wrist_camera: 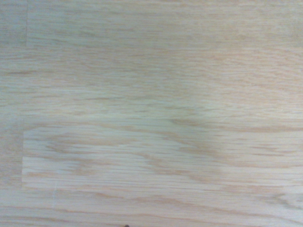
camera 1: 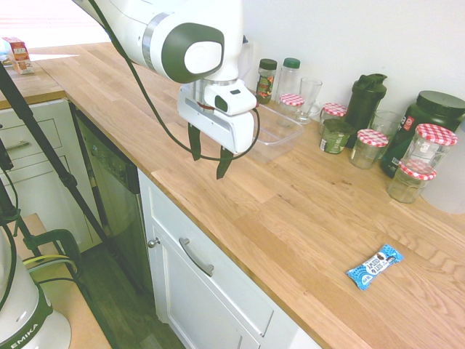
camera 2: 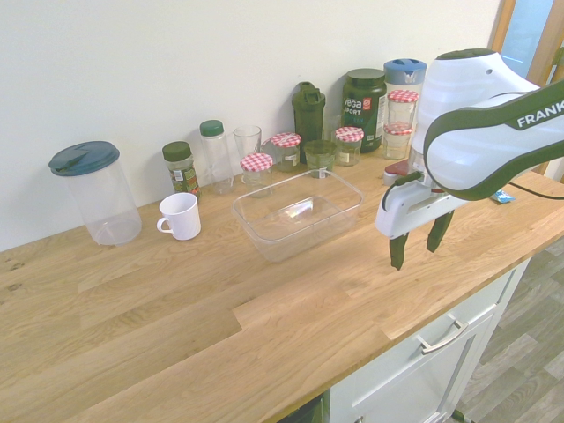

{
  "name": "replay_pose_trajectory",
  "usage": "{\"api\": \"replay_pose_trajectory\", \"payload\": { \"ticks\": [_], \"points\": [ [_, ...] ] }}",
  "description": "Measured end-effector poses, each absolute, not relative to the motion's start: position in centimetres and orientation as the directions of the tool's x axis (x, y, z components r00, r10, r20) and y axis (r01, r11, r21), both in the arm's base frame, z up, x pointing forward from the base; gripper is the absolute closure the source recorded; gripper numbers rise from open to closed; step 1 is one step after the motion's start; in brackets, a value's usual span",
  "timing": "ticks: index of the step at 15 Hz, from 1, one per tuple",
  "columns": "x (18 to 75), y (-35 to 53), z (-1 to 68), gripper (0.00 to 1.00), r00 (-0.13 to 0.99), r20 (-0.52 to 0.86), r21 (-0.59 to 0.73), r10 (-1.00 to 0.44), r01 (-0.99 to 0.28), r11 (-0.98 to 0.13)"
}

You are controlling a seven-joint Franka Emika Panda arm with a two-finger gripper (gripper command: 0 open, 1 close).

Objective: Put the protein bar into the container

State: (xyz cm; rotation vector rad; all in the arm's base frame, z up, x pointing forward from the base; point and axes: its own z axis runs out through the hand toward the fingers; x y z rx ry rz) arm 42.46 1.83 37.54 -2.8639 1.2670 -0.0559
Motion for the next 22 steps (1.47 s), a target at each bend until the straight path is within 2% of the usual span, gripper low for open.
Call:
{"api": "replay_pose_trajectory", "payload": {
  "ticks": [6,14,19,22],
  "points": [
    [42.5,-0.4,37.5,0.00,0.668,0.022,-0.028,-0.744,-0.743,-0.669],
    [42.1,-20.4,36.9,0.00,0.593,0.003,-0.059,-0.805,-0.804,-0.592],
    [44.6,-28.8,36.1,0.00,0.573,0.031,-0.037,-0.819,-0.818,-0.574],
    [46.2,-31.9,35.8,0.00,0.601,0.057,-0.015,-0.797,-0.798,-0.603]
  ]
}}
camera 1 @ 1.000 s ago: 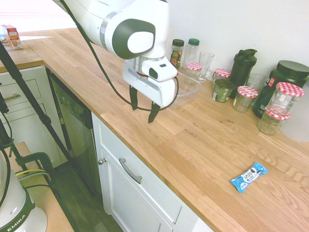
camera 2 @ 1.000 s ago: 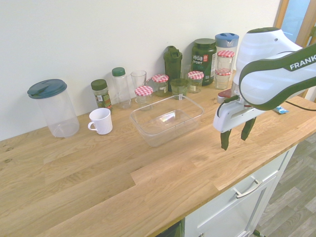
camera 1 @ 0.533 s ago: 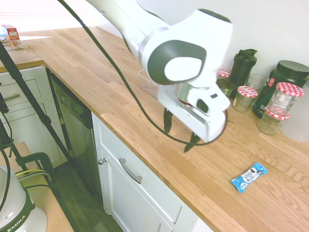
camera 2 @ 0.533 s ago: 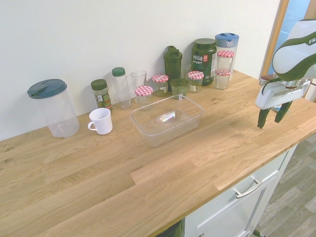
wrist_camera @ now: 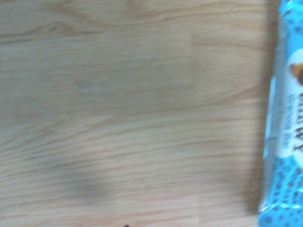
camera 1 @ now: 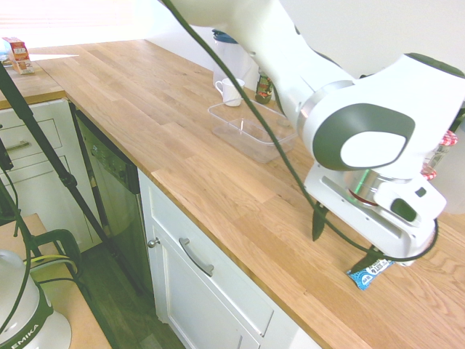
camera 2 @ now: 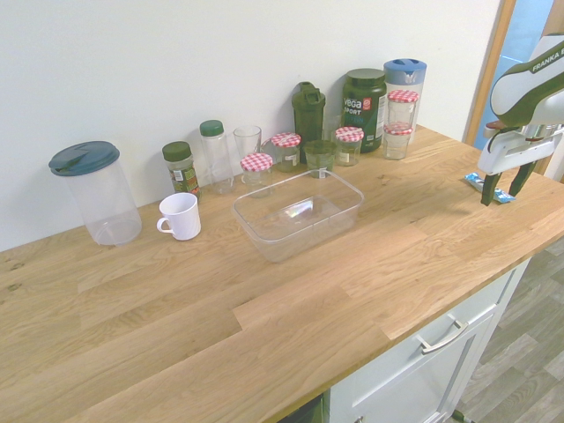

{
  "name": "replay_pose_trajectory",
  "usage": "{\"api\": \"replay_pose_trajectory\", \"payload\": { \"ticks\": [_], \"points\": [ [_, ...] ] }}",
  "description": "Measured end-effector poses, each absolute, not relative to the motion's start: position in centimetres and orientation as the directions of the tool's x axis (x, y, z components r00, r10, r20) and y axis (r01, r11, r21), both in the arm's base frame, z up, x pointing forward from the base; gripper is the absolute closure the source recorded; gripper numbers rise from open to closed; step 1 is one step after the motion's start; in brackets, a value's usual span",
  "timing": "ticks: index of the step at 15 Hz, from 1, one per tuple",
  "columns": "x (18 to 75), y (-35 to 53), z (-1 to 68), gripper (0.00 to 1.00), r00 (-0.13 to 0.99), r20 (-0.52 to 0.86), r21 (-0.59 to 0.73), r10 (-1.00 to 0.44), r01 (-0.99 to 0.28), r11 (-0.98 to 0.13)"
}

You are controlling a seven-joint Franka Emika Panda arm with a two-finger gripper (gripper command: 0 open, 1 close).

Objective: Put the protein bar into the container

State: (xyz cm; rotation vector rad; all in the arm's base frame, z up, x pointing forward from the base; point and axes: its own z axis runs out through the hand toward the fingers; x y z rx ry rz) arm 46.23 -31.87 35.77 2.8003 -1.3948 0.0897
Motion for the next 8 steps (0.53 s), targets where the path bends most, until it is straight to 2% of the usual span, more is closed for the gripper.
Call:
{"api": "replay_pose_trajectory", "payload": {
  "ticks": [8],
  "points": [
    [49.8,-34.5,34.7,0.00,0.654,0.068,-0.012,-0.753,-0.754,-0.657]
  ]
}}
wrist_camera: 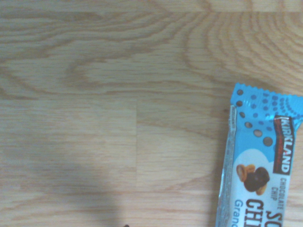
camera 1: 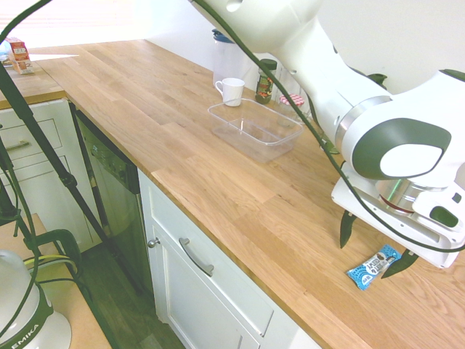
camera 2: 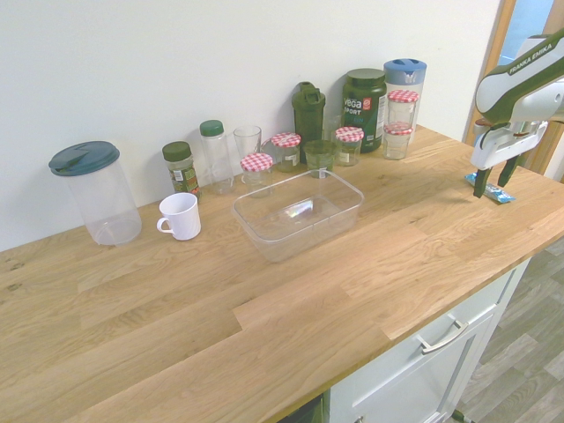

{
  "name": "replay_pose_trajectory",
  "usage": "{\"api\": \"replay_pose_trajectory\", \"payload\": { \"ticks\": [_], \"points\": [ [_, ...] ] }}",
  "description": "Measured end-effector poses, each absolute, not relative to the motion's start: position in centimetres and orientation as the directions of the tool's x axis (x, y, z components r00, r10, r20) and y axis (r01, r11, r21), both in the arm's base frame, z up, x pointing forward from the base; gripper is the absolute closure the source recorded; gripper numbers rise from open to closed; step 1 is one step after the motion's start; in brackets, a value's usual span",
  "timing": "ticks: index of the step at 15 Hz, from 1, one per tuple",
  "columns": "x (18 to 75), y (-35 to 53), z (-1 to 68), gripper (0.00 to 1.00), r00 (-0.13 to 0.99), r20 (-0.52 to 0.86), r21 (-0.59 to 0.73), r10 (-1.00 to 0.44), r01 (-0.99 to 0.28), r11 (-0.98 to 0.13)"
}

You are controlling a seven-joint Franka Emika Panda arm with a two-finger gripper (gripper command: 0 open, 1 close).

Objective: Put the protein bar into the container

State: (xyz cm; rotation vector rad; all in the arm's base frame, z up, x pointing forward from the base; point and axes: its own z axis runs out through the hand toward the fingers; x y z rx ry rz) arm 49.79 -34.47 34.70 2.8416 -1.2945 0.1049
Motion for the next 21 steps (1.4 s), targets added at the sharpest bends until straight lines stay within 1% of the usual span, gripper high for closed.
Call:
{"api": "replay_pose_trajectory", "payload": {
  "ticks": [1,21],
  "points": [
    [50.0,-34.8,34.4,1.00,0.655,0.065,-0.013,-0.753,-0.754,-0.657],
    [50.4,-35.8,34.1,1.00,0.676,0.065,-0.028,-0.734,-0.734,-0.678]
  ]
}}
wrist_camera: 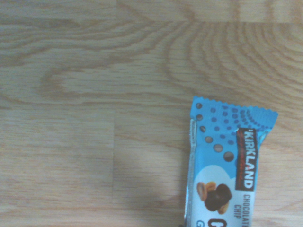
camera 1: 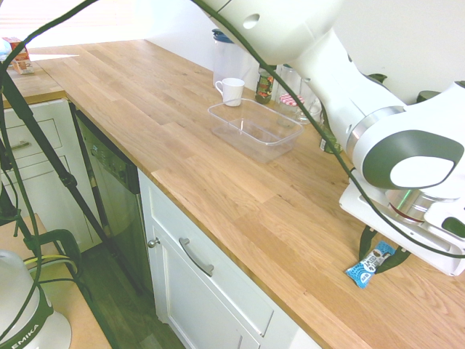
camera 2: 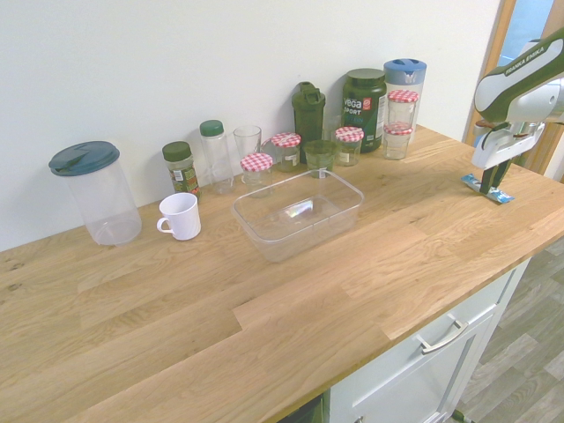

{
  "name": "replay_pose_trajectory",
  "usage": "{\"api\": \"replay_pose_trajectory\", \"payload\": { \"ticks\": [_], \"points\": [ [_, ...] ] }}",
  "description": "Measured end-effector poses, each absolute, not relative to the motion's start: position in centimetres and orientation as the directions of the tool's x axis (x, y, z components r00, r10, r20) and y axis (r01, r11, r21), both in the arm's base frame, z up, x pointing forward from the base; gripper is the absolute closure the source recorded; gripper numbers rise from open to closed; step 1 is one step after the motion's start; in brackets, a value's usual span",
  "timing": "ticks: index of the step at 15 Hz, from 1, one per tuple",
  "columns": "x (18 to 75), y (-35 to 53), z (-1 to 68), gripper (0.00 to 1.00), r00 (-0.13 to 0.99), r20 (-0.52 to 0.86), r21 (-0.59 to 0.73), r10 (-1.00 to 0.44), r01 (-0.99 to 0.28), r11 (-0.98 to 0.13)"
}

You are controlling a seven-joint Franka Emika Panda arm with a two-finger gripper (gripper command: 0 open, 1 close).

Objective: Put the protein bar into the container

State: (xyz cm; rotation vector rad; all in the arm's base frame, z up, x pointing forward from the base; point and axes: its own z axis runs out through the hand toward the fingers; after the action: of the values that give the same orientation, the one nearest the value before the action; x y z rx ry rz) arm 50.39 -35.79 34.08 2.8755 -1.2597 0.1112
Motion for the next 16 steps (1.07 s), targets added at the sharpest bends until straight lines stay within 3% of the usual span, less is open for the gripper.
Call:
{"api": "replay_pose_trajectory", "payload": {
  "ticks": [6,10,16],
  "points": [
    [50.7,-35.3,34.5,1.00,0.684,0.071,-0.026,-0.726,-0.727,-0.687],
    [50.6,-34.0,40.0,1.00,0.691,0.120,-0.041,-0.713,-0.714,-0.699],
    [53.8,-20.0,48.6,1.00,0.729,0.193,-0.015,-0.657,-0.668,-0.744]
  ]
}}
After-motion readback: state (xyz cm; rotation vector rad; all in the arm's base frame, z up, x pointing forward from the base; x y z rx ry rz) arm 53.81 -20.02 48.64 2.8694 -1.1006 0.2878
